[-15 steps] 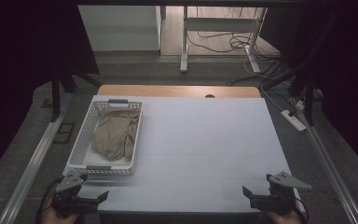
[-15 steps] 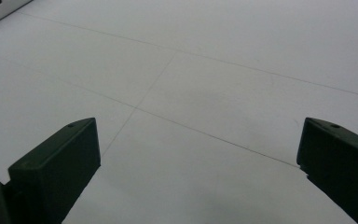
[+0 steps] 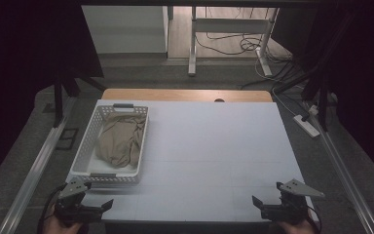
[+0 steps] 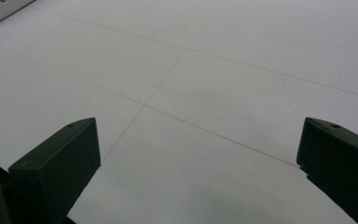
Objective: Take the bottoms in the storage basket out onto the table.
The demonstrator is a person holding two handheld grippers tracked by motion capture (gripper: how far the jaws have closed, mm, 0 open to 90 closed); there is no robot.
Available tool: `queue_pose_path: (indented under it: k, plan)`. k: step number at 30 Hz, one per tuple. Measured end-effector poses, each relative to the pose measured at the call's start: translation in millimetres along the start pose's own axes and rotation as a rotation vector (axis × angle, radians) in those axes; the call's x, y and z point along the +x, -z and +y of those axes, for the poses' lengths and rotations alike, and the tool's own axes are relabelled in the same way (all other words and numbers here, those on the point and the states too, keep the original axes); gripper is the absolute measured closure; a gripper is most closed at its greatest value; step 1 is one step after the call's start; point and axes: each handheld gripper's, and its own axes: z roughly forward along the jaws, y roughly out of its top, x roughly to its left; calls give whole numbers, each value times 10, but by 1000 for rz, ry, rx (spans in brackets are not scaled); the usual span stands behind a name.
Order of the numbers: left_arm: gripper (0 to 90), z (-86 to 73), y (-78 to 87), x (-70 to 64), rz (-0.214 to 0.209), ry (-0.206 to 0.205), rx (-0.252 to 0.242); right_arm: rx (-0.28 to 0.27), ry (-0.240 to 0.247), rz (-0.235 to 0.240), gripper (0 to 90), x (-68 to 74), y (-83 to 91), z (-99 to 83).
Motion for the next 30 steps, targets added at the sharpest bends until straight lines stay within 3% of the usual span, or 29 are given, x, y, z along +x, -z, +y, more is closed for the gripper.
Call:
queue_pose_path:
  k: [18, 30]
  plan:
    - [8, 7, -9, 37, -44, 13, 12, 6, 12, 5, 0, 11, -5, 1]
    - [4, 6, 23, 71, -87, 39, -16, 12, 20, 4, 0, 19, -13, 3]
